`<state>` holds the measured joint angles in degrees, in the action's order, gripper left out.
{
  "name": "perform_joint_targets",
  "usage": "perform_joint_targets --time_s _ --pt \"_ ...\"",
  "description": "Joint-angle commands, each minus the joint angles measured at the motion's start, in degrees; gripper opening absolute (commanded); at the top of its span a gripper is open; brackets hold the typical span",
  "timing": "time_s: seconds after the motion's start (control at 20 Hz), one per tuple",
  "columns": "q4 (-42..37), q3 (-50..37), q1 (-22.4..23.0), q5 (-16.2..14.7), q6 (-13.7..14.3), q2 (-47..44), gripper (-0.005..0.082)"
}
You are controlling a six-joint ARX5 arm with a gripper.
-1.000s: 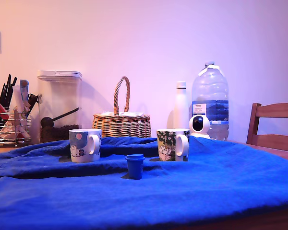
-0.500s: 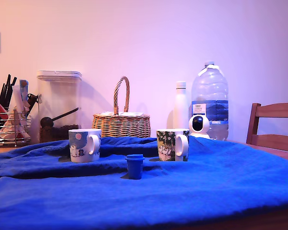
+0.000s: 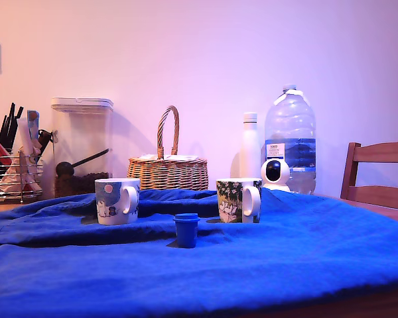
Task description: Pick up the coffee capsules on the table and drop them inside the coffee cup
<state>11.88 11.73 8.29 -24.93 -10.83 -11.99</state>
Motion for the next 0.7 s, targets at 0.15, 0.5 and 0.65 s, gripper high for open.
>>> perform_joint_targets --time_s 0.15,0.5,0.65 --pt "-3.78 -0.90 9.97 4.15 -0.33 -4.52 -0.0024" --pt "-13.62 -0.90 25.20 13.49 0.57 -16.90 -0.0024" --pt "-16.59 -0.90 27.93 13.40 0.61 -22.18 -0.0024"
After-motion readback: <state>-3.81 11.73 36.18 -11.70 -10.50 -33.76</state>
